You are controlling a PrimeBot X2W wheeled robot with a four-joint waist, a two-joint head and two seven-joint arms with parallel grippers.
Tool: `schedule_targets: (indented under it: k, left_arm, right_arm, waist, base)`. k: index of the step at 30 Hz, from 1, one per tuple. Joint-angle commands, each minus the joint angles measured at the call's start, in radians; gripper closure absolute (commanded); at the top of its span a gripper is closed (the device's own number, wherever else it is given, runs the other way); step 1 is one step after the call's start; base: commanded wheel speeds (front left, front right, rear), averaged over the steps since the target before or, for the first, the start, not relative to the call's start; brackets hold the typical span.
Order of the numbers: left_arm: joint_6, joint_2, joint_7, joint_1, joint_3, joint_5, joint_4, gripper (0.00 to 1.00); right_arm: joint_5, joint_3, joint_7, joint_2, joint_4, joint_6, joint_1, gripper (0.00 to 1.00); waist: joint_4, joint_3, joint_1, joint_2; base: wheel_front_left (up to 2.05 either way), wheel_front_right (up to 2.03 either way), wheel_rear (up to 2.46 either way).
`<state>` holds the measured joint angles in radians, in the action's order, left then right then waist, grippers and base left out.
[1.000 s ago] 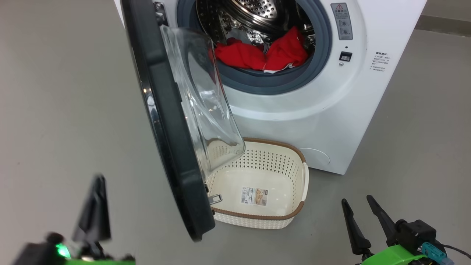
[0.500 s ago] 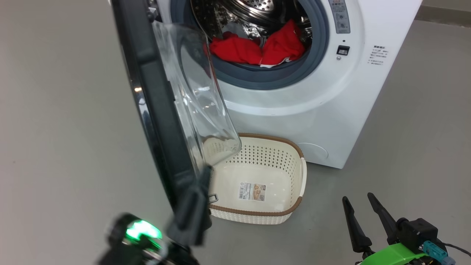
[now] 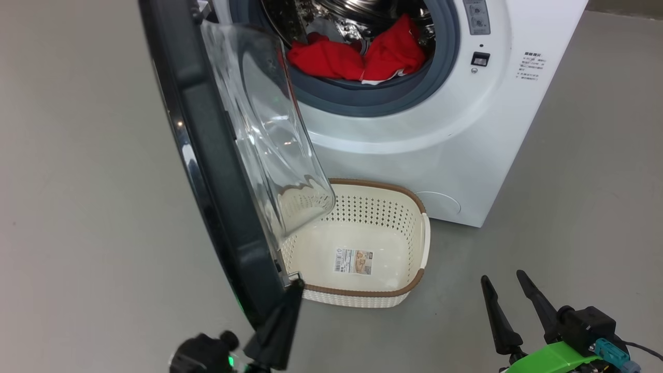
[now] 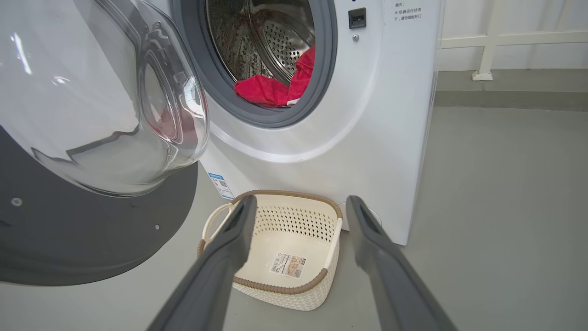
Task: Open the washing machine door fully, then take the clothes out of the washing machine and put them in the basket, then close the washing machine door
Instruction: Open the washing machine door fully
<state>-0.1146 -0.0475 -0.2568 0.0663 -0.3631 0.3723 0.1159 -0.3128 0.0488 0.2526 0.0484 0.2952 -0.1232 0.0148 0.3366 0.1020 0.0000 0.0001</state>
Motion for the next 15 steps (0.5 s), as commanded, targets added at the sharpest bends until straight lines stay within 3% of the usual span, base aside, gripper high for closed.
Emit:
schedule_targets:
  k: [1,15]
  left_arm:
    - [0.003,-0.003,-0.005,0.033,0.04,0.009,-0.018,1.0]
    - [0.024,-0.003,-0.005,-0.014,0.204,-0.014,0.012,1.0]
  right_arm:
    - [0.005,0.028,0.009,0.002,-0.024,-0.008,-0.036,0.0]
    - [-0.008,0.041,0.009,0.002,-0.022,-0.008,-0.028,0.0]
  waist:
    - [0.001,-0.001,0.0,-0.0001]
    - [0.037,-0.016,0.0,-0.0001]
  base:
    - [0.0,0.0,0.0]
    - [0.0,0.0,0.0]
